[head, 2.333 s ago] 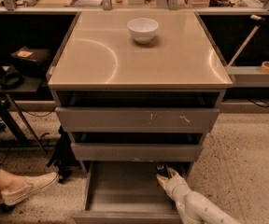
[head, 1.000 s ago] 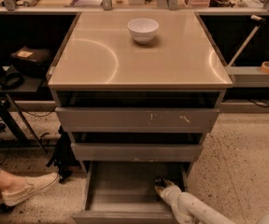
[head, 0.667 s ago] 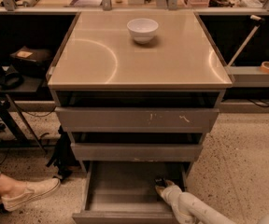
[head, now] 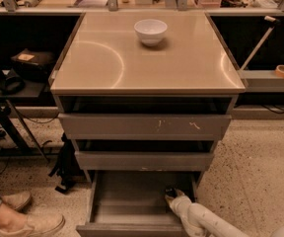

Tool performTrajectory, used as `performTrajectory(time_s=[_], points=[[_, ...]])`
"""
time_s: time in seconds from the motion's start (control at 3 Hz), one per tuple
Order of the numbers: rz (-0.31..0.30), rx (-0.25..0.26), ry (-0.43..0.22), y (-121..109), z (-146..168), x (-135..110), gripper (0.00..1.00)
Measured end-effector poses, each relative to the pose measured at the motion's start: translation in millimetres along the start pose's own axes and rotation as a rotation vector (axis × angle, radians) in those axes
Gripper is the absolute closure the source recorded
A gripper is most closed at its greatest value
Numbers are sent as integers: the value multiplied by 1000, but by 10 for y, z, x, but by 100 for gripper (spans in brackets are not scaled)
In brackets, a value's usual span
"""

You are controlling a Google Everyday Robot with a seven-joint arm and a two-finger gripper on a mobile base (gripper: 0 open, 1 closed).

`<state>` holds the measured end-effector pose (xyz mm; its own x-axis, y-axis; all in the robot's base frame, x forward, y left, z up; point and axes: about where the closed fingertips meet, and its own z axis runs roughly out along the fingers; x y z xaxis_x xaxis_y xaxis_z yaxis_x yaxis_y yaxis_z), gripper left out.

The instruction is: Place rxbar chocolate into bottom drawer

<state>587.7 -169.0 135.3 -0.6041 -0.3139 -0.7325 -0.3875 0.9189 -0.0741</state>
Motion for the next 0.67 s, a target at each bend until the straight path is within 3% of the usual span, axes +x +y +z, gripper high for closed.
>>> performTrajectory(time_s=[0.33,0.67], points=[[0,0,0,0,0,0,0],[0,0,0,1,0,0,0]])
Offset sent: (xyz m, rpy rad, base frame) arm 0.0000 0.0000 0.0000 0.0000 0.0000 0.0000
